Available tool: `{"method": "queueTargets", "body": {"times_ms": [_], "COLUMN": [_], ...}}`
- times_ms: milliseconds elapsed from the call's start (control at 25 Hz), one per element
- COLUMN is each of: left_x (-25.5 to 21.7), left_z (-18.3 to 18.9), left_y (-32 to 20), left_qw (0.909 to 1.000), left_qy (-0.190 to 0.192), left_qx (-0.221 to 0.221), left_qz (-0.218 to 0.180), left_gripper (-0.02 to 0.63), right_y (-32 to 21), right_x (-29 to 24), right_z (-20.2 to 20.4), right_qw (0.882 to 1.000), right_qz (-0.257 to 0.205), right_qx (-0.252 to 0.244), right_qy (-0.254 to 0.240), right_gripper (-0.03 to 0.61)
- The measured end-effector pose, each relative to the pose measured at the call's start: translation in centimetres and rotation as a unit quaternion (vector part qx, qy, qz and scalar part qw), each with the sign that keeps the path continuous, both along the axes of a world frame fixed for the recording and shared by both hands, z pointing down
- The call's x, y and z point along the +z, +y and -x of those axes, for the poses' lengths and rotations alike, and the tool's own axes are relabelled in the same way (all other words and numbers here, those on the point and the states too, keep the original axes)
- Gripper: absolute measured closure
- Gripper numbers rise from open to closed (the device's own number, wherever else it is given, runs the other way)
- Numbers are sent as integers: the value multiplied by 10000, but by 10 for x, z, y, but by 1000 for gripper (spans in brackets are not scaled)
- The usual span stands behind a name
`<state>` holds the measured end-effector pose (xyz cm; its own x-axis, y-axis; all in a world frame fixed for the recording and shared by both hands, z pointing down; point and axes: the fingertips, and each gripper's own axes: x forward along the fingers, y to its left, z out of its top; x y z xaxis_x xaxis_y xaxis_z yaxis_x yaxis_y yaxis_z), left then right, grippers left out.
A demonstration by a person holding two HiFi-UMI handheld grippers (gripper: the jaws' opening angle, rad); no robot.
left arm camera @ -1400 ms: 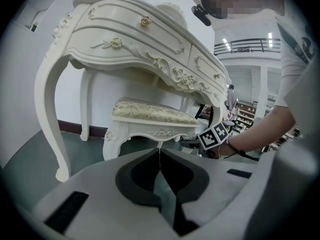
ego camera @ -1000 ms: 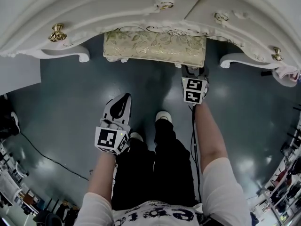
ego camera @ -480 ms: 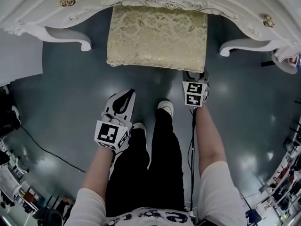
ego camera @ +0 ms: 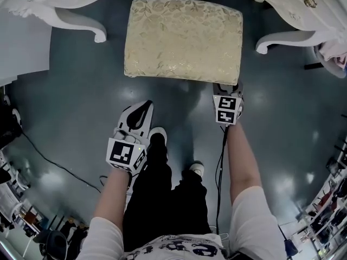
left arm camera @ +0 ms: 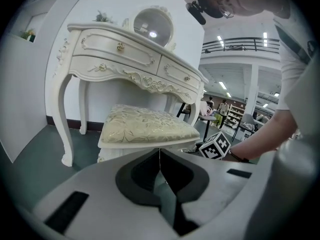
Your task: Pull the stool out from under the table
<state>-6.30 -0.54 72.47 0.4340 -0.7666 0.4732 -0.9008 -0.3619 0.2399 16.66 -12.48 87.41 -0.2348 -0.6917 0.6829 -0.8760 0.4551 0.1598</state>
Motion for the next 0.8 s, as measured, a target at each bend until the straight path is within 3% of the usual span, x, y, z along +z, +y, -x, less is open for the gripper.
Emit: {"method": "queueTargets", "body": {"times_ms": [200, 800], "left_x": [-4, -32], "left_z": [-12, -46], "left_y": [30, 109], "left_qw": [9996, 9995], "left_qy": [106, -64], "left_qx": [-251, -219], "left_qz": [-56, -221], "left_gripper": [595, 595], "right_y": [36, 123], "right_x": [-3, -1], "right_z": [-7, -39], "right_qw": [9999, 9993], "right_qz": [52, 93], "right_qx": [-117, -355], "right_qy": [-4, 1], "right_gripper": [299, 298]}}
